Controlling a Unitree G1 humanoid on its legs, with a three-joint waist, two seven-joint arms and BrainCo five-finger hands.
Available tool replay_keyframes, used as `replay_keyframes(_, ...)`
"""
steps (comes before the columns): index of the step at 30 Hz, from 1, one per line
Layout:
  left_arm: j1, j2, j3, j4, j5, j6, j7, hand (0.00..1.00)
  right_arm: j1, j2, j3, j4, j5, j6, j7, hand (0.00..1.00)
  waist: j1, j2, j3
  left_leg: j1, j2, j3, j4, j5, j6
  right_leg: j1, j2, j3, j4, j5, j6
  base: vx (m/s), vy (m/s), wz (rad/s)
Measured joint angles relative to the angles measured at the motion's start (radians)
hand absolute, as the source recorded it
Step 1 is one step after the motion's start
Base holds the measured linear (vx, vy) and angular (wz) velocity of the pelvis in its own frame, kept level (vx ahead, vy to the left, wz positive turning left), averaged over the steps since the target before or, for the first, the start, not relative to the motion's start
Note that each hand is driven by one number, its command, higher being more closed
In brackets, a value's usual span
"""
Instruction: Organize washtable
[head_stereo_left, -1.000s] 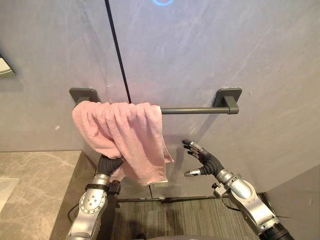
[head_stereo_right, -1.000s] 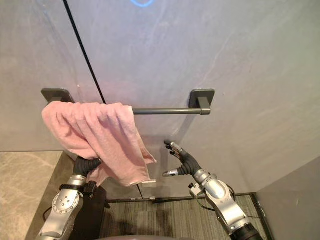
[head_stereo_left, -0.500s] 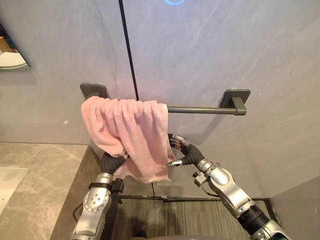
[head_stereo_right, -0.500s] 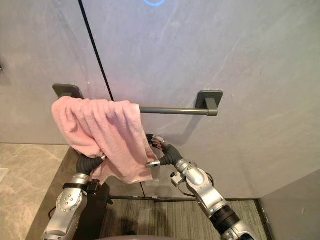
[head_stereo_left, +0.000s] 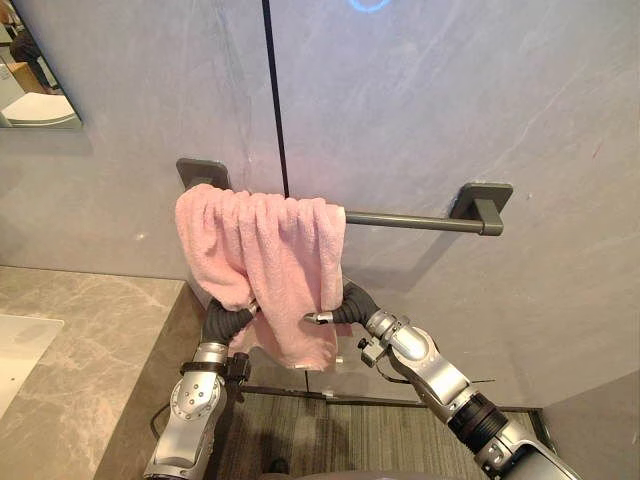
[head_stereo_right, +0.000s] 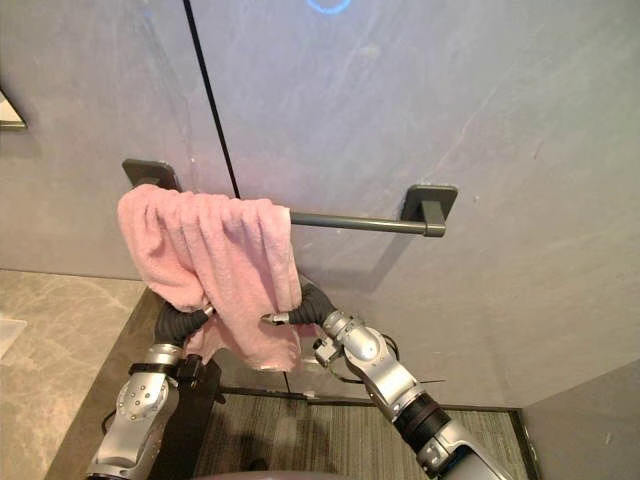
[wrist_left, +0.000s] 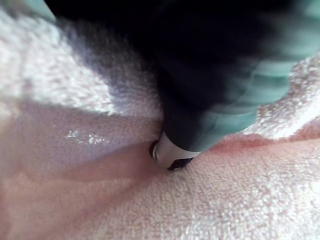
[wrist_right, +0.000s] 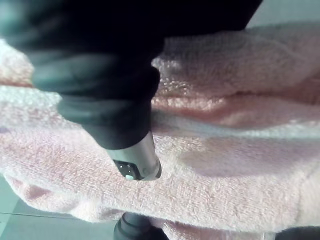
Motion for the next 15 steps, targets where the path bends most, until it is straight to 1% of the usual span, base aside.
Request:
replay_keyframes(4, 0.0, 0.0, 0.004, 0.0, -0.019, 0.0, 0.001, 1.0, -0.003, 0.005, 0.0, 0.0, 0.001, 0.0, -0.005, 1.0, 0.004, -0.003, -0.002, -0.001, 0.0, 0.0, -0.001, 0.0, 0.0, -0.001, 0.0, 0.0, -0.001, 0.0, 0.0, 0.0, 0.0, 0.0)
replay_keyframes(7, 0.0, 0.0, 0.01, -0.001, -0.02, 0.0, 0.001, 1.0, -0.005, 0.004, -0.014, 0.0, 0.002, 0.0, -0.014, 1.0, 0.015, -0.003, -0.002, -0.003, 0.0, 0.0, -0.001, 0.0, 0.0, -0.003, 0.001, 0.0, -0.002, 0.0, 0.0, 0.0, 0.0, 0.0)
replay_keyframes(10, 0.0, -0.005, 0.015, -0.002, -0.02, 0.0, 0.002, 1.0, -0.005, 0.004, -0.072, 0.0, 0.016, 0.0, -0.019, 1.0, 0.024, -0.004, -0.003, -0.009, 0.0, -0.003, -0.002, 0.0, 0.0, -0.006, 0.001, -0.001, -0.003, 0.0, 0.0, 0.01, 0.0, 0.03)
replay_keyframes(15, 0.001, -0.033, 0.062, -0.031, -0.021, 0.0, 0.002, 1.0, 0.0, 0.004, -0.094, -0.013, 0.036, -0.001, -0.015, 1.0, 0.021, -0.005, -0.003, 0.0, -0.001, -0.005, -0.004, 0.002, -0.001, -0.006, 0.0, -0.004, -0.003, 0.0, 0.0, 0.01, 0.0, 0.01)
